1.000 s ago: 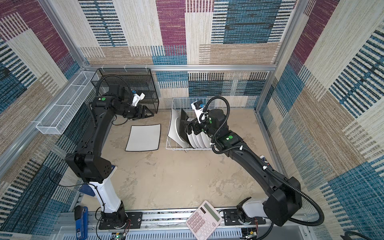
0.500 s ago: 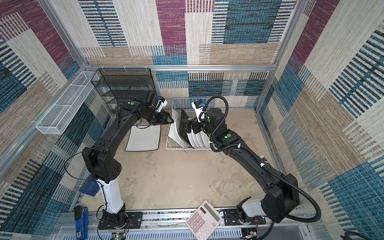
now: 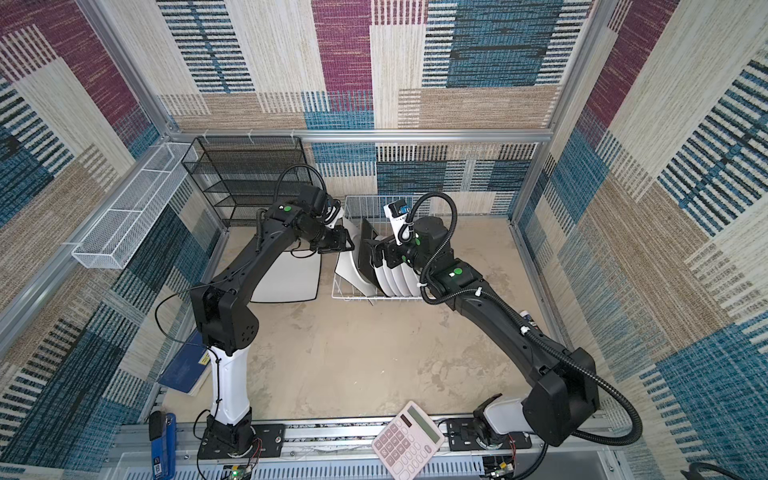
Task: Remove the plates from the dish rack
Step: 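Move the left gripper back to the next white square plate's rim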
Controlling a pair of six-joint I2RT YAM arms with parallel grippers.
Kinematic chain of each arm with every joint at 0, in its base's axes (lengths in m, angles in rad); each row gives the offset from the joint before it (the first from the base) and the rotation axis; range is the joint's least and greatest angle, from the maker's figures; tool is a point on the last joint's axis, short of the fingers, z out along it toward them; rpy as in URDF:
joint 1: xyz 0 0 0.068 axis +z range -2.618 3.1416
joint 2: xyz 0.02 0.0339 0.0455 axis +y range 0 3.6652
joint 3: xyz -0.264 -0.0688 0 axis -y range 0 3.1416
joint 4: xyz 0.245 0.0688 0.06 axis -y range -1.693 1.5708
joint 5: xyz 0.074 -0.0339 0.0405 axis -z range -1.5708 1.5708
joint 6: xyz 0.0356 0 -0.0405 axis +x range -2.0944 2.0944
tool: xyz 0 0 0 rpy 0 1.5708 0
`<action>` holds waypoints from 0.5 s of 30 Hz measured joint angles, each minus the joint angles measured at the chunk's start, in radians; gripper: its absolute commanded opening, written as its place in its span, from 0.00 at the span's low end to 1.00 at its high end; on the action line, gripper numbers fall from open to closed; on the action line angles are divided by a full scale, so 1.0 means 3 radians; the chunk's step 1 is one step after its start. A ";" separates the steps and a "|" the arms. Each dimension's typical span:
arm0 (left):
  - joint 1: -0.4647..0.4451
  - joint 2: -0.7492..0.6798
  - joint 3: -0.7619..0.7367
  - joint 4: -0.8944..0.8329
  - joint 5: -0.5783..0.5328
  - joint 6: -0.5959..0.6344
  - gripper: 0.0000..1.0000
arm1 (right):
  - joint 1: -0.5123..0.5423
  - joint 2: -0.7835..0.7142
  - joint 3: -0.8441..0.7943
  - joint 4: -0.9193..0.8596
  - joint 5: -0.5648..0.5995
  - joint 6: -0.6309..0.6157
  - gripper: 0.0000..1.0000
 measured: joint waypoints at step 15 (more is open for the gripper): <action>-0.0009 0.0131 -0.0042 0.0173 0.0183 -0.0177 0.36 | -0.0006 0.0046 0.0011 -0.0160 -0.0013 0.0036 0.99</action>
